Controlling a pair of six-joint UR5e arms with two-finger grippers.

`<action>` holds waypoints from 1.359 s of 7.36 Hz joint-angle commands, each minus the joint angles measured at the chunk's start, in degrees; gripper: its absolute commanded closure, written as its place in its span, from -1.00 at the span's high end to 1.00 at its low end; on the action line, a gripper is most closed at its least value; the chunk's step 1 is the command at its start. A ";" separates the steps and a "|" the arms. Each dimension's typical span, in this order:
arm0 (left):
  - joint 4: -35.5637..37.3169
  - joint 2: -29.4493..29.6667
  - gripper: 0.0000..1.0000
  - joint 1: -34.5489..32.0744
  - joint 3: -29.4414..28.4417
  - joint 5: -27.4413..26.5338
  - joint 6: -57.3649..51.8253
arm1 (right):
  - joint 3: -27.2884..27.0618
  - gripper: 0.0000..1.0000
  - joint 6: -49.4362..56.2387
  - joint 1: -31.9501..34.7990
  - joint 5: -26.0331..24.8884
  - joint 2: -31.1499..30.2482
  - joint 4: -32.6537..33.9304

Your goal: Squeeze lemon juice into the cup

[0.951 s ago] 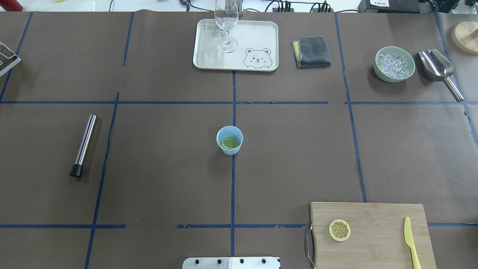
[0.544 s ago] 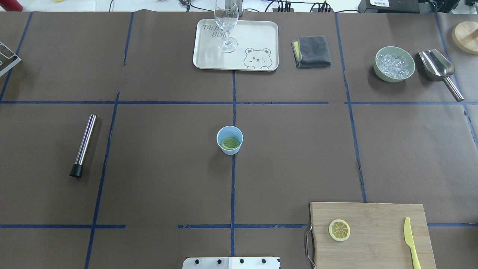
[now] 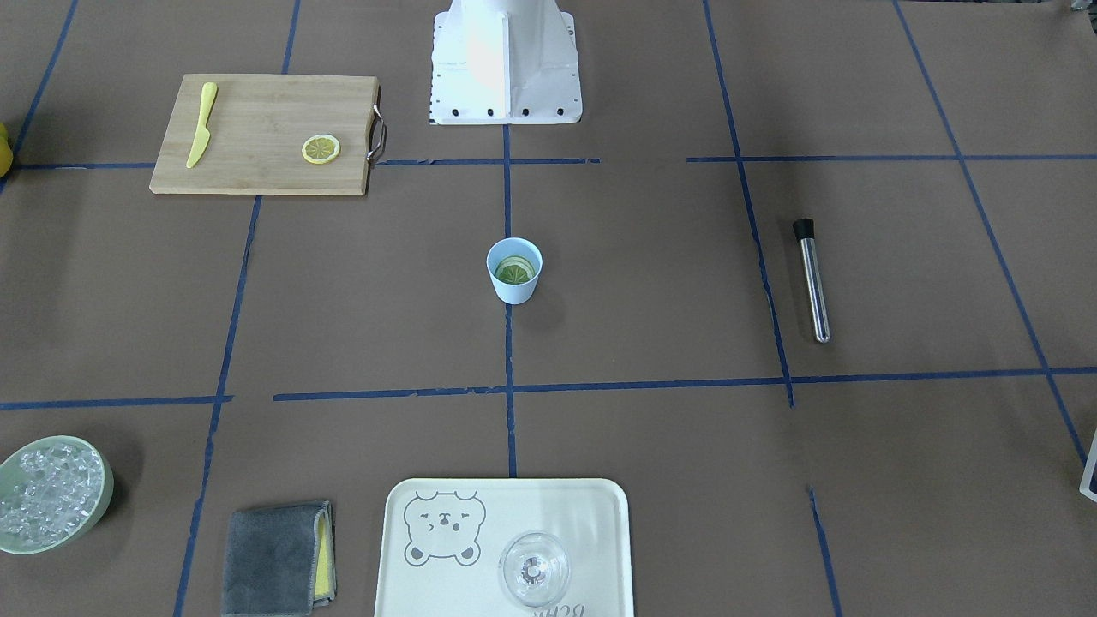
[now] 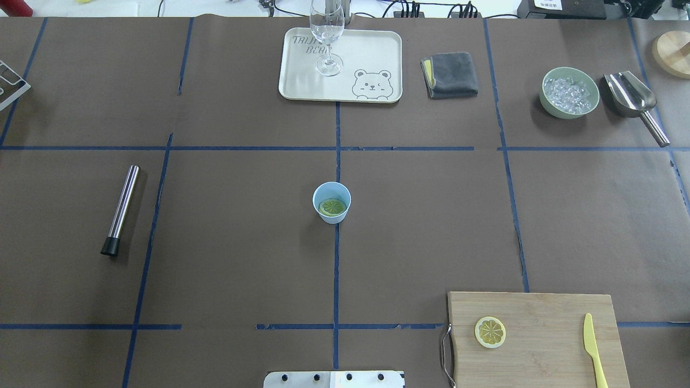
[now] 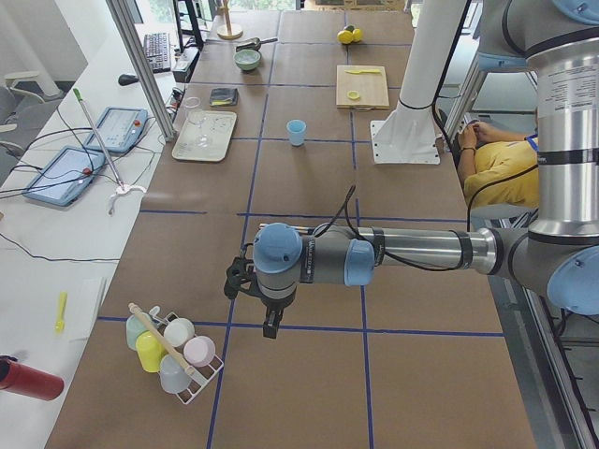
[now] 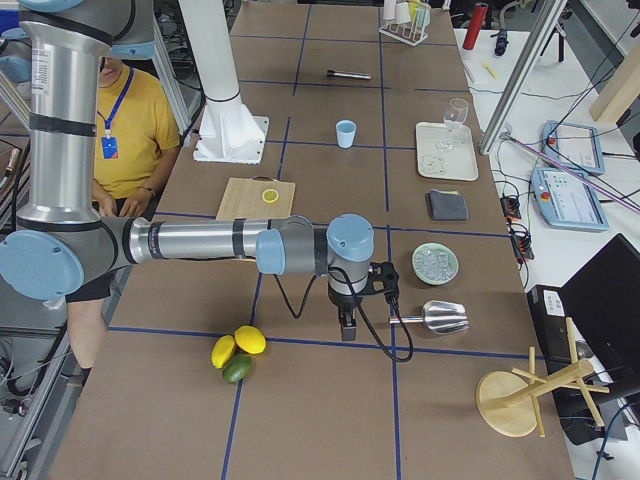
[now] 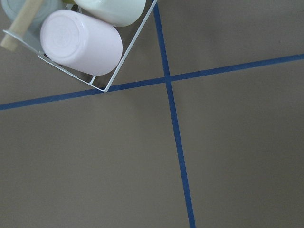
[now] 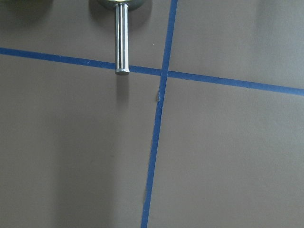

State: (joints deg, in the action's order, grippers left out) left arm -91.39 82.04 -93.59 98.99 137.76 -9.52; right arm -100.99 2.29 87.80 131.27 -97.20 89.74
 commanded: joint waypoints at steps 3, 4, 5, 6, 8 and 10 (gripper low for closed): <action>-0.28 -0.12 1.00 -0.01 0.33 -1.09 -0.24 | 0.09 1.00 0.00 0.00 0.04 -0.10 0.00; -0.37 -0.04 1.00 -0.01 0.33 -1.09 -0.24 | 0.18 1.00 0.00 0.00 0.13 -0.10 0.00; -0.63 0.31 1.00 -0.01 0.33 -1.09 -0.15 | 0.18 1.00 0.00 0.00 0.04 -0.10 0.00; -2.81 0.32 1.00 -0.01 0.24 -1.09 0.02 | 0.18 1.00 0.00 0.00 0.13 -0.10 0.00; -5.64 0.23 1.00 -0.01 -0.46 -1.09 0.11 | 0.18 1.00 0.00 0.00 0.13 -0.10 0.00; -5.73 0.23 1.00 -0.01 -0.20 -1.09 0.11 | 0.10 1.00 0.00 0.00 0.13 -0.10 0.00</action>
State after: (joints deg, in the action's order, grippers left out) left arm -96.88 82.31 -93.60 98.67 136.67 -9.41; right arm -100.82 2.28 87.80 131.39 -97.29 89.74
